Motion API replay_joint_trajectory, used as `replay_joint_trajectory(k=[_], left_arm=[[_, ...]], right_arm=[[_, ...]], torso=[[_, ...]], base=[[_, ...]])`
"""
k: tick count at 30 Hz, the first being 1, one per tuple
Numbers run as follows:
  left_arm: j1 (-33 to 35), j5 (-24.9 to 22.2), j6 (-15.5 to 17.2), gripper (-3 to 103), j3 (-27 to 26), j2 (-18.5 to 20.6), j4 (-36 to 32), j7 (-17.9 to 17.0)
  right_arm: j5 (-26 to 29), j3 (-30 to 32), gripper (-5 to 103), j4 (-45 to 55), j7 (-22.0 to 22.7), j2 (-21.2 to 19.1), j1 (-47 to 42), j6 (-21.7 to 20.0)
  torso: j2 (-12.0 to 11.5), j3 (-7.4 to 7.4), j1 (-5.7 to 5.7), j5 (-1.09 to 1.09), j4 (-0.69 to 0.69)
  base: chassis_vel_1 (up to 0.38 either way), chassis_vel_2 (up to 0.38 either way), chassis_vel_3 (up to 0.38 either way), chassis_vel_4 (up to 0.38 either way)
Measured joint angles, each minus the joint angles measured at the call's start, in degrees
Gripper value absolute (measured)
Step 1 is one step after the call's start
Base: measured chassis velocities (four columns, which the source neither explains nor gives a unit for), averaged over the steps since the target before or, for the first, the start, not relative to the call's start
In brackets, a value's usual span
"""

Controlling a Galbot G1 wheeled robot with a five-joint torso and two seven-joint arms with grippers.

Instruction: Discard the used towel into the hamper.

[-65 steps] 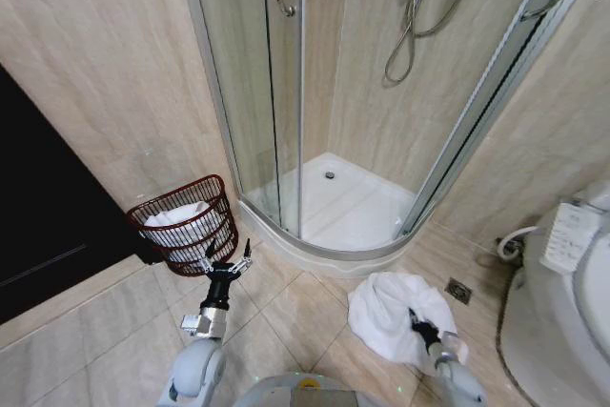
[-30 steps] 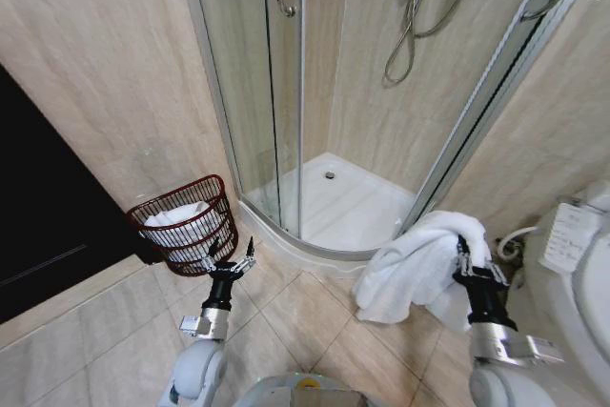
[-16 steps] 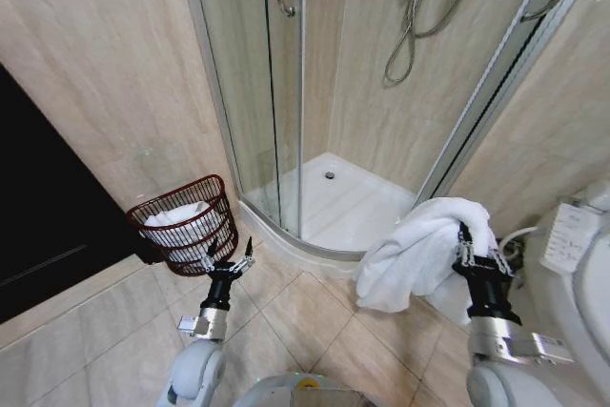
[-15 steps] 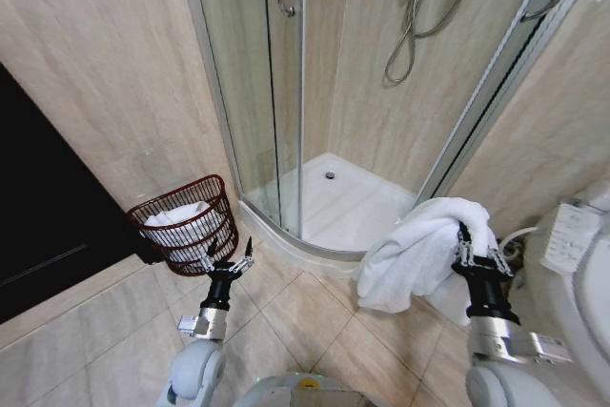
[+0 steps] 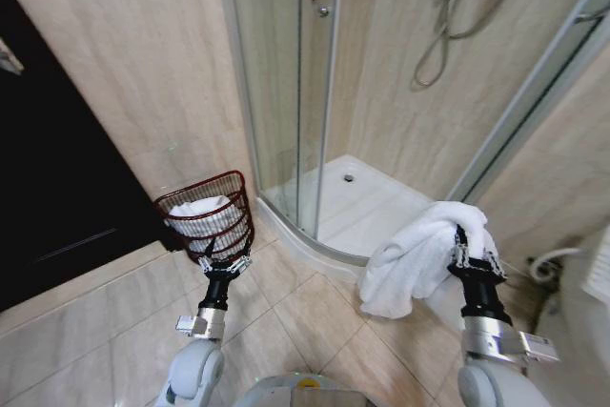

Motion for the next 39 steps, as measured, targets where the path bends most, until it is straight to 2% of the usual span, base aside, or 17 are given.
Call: replay_joint_trajectory(k=[11, 21, 24, 39], left_arm=[[0.13, 0.41, -0.10, 100, 0.18, -0.26, 0.02, -0.15], [0.44, 0.63, 1.43, 100, 0.19, -0.43, -0.52, 0.14], [0.51, 0.67, 1.58, 100, 0.16, -0.42, -0.63, 0.17], [1.02, 0.59, 0.66, 100, -0.15, -0.46, 0.09, 0.45]], right_arm=[[-2.58, -1.00, 18, -0.72, 0.03, 0.01, 0.03, 0.25], [-5.38, -4.22, 18, -0.67, -0.01, 0.00, 0.53, 0.35], [-6.00, -5.13, 18, -0.67, 0.29, 0.01, 0.90, 0.35], [-10.46, -9.10, 18, -0.92, 2.26, -0.55, 2.75, -0.48]], torso=[[0.00, 0.00, 0.00, 0.00, -0.02], [0.00, 0.00, 0.00, -0.05, -0.02], [0.00, 0.00, 0.00, -0.01, -0.01], [0.00, 0.00, 0.00, 0.00, -0.02]], base=[[0.040, 0.020, -0.025, -0.030], [0.179, 0.149, -0.145, -0.155], [0.124, 0.121, -0.079, -0.100], [0.033, 0.034, 0.087, 0.073]])
